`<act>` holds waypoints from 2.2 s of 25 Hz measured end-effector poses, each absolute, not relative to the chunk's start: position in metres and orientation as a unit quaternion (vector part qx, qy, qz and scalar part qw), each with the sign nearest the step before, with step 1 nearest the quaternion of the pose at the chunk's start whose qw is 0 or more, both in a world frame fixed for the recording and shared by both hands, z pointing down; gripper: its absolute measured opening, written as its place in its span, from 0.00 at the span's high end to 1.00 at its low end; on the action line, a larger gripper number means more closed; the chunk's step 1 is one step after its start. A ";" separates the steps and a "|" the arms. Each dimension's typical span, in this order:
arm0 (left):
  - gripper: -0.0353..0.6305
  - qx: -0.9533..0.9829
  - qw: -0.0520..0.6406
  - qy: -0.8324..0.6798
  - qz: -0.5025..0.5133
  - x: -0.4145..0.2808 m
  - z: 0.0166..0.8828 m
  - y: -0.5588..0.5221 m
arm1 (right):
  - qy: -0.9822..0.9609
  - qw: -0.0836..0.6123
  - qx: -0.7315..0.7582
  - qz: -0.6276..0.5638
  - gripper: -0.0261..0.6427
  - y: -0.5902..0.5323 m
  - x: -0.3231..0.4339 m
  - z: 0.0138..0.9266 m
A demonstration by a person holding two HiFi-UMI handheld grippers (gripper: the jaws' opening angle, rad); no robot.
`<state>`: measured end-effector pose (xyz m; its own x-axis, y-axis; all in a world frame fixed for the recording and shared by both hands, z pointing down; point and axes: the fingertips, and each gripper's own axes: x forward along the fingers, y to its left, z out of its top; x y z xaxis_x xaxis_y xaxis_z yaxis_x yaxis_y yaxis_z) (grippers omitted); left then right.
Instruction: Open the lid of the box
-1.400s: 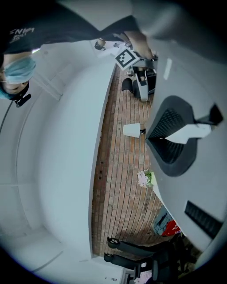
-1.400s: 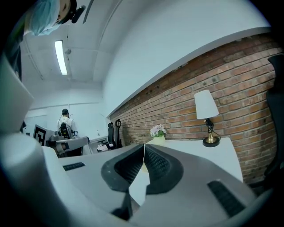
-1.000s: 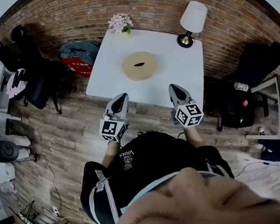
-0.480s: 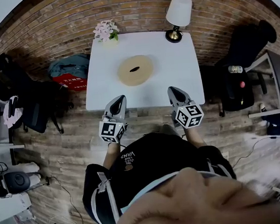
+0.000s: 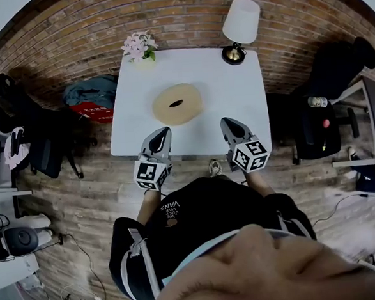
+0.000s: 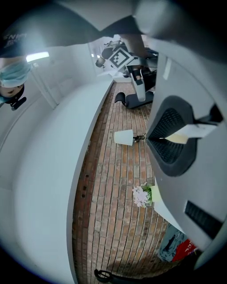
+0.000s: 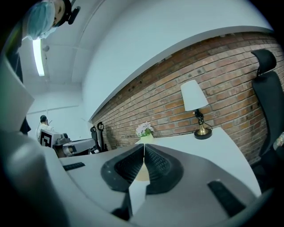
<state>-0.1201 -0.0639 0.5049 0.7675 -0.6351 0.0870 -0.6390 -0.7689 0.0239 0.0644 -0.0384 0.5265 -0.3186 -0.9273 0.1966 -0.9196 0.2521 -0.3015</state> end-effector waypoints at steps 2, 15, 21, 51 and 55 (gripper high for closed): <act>0.93 0.936 0.025 -0.349 0.037 -0.113 0.505 -0.074 | 0.800 0.006 -0.571 -0.184 0.96 -0.051 0.069 0.529; 0.93 0.908 0.036 -0.415 0.039 -0.068 0.515 -0.114 | 0.841 -0.021 -0.511 -0.174 0.95 -0.114 0.113 0.538; 0.93 0.897 0.036 -0.437 0.052 -0.055 0.523 -0.118 | 0.861 -0.034 -0.476 -0.173 0.95 -0.130 0.121 0.548; 0.77 0.943 0.082 -0.266 0.184 -0.031 0.580 -0.183 | 0.847 -0.119 -0.475 -0.208 0.95 -0.181 0.096 0.635; 0.65 0.942 0.094 -0.242 0.213 -0.028 0.593 -0.177 | 0.855 -0.139 -0.459 -0.201 0.95 -0.185 0.093 0.644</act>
